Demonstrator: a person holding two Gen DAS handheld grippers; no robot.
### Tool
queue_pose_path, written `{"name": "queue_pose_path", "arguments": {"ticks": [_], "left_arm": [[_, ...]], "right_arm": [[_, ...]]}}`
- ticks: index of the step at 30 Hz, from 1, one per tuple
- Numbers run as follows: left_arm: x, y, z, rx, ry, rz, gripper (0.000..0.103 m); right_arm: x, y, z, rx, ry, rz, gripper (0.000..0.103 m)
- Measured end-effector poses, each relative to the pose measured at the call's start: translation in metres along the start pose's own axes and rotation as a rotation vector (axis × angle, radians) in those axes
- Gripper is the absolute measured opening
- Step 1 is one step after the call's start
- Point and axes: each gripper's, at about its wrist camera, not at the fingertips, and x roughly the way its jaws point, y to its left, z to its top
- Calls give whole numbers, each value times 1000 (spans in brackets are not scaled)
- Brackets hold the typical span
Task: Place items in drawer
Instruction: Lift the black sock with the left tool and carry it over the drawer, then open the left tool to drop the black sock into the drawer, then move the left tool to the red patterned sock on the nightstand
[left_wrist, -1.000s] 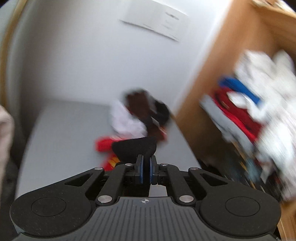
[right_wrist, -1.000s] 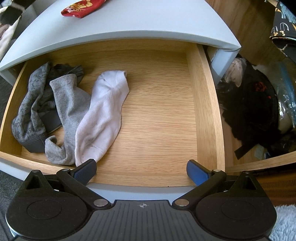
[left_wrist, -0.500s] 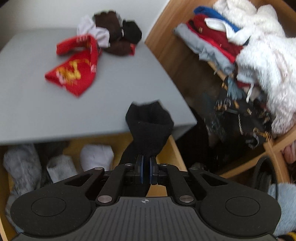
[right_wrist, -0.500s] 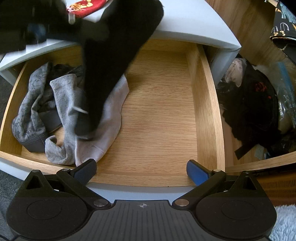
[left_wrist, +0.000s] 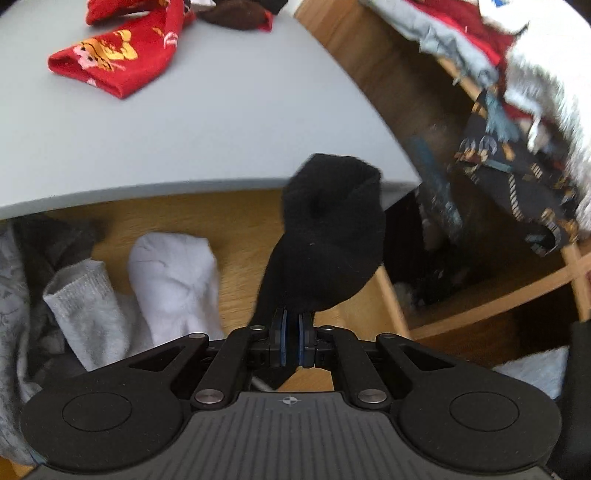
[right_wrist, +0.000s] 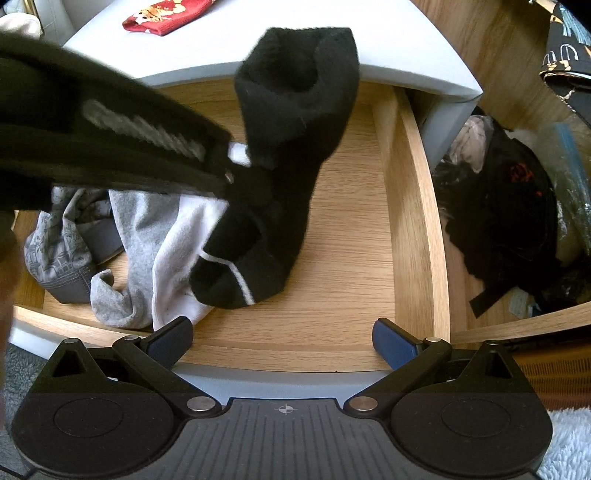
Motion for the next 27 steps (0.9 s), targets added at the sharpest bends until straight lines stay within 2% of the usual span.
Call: {"name": "queue_pose_path", "arguments": {"ticks": [4,7,9,10,11,12,14,16,19,21,23,27], "left_arm": [[2,11,-3,8,22,34,7],[-6,16,-4,32,2,44,8],[-17,17,-3,40,-28,43,13],[-23,17,-1,44,-54,45,15],[-32,18,-1,53,-85,49,24],[-40,17,1,65,-120,54,37],[-59,14,6,128,-197,64,46],[-76,13,16,176,-259,48,46],[-96,14,36,183,-342,61,48],[-103,19,49,170,-390,105,54],[-102,23,62,144,-422,193,54],[-93,38,87,76,-450,297,54]], "right_arm": [[0,0,0,0,1,0,103],[0,0,0,0,2,0,103],[0,-1,0,0,0,0,103],[0,-1,1,0,0,0,103],[0,-1,1,0,1,0,103],[0,-1,0,0,1,0,103],[0,-1,0,0,0,0,103],[0,-1,1,0,0,0,103],[0,-1,1,0,0,0,103],[0,-1,1,0,0,1,103],[0,-1,0,0,-1,0,103],[0,-1,0,0,-1,1,103]]}}
